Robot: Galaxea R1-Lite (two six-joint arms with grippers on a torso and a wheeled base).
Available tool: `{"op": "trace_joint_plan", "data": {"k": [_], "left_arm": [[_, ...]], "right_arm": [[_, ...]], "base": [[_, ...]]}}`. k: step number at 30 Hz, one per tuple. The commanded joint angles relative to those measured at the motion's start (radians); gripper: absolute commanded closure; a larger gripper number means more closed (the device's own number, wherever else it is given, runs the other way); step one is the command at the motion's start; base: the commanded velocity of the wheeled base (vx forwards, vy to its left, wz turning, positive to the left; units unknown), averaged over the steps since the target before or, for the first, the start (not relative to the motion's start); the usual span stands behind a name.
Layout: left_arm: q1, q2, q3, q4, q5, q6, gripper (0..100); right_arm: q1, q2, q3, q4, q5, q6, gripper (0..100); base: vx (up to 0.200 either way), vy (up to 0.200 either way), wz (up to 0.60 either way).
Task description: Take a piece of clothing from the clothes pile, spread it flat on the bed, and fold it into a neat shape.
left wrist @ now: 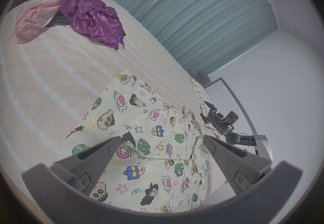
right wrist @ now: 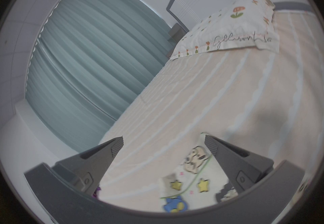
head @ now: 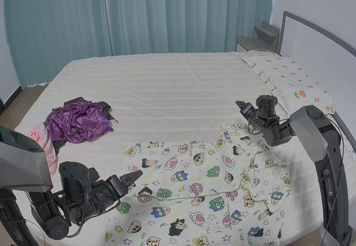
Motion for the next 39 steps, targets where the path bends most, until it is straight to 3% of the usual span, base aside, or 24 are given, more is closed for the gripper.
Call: {"op": "trace_joint_plan", "data": {"k": [1,4,5,10,17,18,28,39], "left_arm": [[0.0,0.005,0.0,0.0,0.0,0.0,0],[-0.001,0.005,0.0,0.0,0.0,0.0,0],[-0.001,0.006,-0.001,0.0,0.0,0.0,0],[-0.001,0.006,0.0,0.0,0.0,0.0,0],[0.0,0.006,0.0,0.0,0.0,0.0,0],[0.0,0.006,0.0,0.0,0.0,0.0,0],[0.0,0.006,0.0,0.0,0.0,0.0,0],[0.0,0.005,-0.003,0.0,0.001,0.0,0]], "right_arm": [[-0.044,0.003,0.059,0.003,0.018,-0.079,0],[-0.047,0.014,0.063,0.003,0.025,-0.098,0],[-0.048,0.052,0.053,0.001,0.034,-0.154,0],[-0.05,0.086,0.037,0.006,0.035,-0.228,0],[-0.05,0.104,0.042,0.007,0.043,-0.279,0],[-0.05,0.114,0.037,0.018,0.048,-0.286,100],[-0.056,0.112,-0.004,0.019,0.037,-0.285,100],[-0.091,0.144,-0.122,0.024,-0.044,-0.282,100]], "base": [[0.0,0.0,0.0],[0.0,0.0,0.0],[0.0,0.0,0.0],[0.0,0.0,0.0],[0.0,0.0,0.0],[0.0,0.0,0.0],[0.0,0.0,0.0],[0.0,0.0,0.0]]}}
